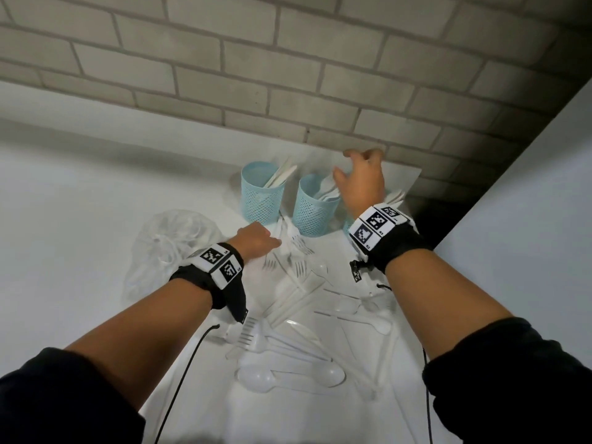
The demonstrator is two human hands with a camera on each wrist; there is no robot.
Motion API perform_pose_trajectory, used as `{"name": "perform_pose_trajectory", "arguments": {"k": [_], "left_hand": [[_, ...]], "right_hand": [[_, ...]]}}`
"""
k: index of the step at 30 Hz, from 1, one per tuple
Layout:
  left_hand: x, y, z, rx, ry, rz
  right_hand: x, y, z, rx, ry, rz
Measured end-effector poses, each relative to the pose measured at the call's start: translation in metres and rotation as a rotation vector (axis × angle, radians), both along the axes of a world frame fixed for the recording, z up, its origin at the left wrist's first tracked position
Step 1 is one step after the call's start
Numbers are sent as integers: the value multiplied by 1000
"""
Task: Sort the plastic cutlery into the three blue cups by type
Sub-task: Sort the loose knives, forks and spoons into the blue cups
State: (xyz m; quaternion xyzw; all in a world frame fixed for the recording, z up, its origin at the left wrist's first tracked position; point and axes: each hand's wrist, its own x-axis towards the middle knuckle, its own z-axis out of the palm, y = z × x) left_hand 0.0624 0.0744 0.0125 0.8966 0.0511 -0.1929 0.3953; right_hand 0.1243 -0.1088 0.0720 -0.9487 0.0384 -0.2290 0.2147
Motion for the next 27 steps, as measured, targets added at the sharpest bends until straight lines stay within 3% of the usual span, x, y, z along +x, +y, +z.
{"name": "perform_pose_trajectory", "arguments": {"k": [3,4,5,8,10,16,23,27], "left_hand": [[3,2,-7,-20,38,-19],[4,2,-8,-41,49,-16],[4,1,-9,-68,52,-8],[3,-1,-9,-132,64,46],[3,-2,-9,-156,81,94],[-2,-2,-9,-324,154,212],[-15,-6,-1,-513,339,214],[-26,-7,0,-490,404,205]], "right_hand": [[-17,24,3,-237,-180,144],[-22,32,2,-261,-161,238],[-27,41,0,-289,-51,313],[-33,59,-17,-433,534,416],[-36,63,-34,-542,746,448],[-50,59,-67,-607,762,444],[-63,43,-56,-575,897,566],[-75,32,-52,-378,941,584]]}}
